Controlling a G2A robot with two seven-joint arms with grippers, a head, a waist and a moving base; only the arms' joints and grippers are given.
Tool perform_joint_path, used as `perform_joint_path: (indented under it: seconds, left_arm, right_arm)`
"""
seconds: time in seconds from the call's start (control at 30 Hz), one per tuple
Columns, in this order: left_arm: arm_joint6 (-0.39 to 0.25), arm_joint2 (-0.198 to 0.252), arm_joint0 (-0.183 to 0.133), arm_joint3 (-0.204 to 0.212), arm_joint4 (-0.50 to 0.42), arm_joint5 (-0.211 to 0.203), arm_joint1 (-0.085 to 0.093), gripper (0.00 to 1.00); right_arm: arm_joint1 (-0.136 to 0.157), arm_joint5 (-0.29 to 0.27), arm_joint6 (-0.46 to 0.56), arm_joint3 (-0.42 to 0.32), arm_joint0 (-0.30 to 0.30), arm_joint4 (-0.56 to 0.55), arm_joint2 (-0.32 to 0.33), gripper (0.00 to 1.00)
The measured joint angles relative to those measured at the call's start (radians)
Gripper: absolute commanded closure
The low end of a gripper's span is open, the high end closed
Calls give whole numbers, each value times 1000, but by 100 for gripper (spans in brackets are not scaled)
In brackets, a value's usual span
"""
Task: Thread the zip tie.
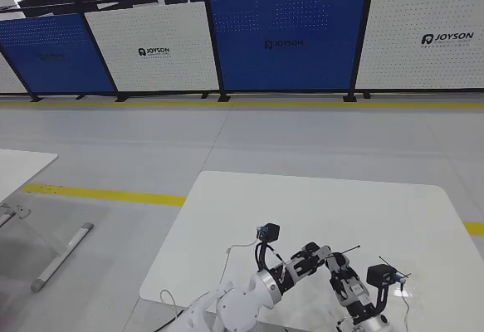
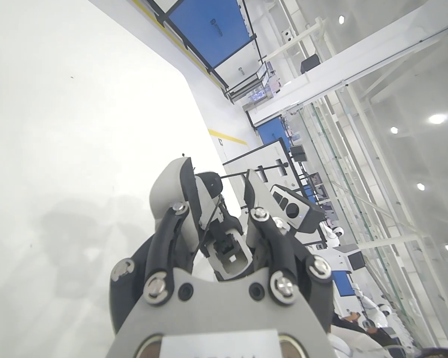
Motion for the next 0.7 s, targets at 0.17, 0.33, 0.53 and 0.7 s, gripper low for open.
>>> perform_joint_path:
  seconds: [0.17, 0.33, 0.53, 0.7]
  left_arm:
    - [-11, 6, -4, 2, 15, 2, 0, 100]
    - [-13, 7, -6, 5, 16, 2, -1, 100]
    - [-13, 6, -3, 4, 9, -5, -1, 85]
    - [-26, 8, -1, 4, 21, -3, 0, 75]
  right_arm:
    - [-3, -3, 0, 1, -1, 0, 2, 100]
    - [-5, -3, 2, 5, -1, 3, 4, 100]
    - [-8, -5, 2, 7, -1, 4, 7, 100]
    - [-11, -6, -2, 9, -2, 10, 9, 100]
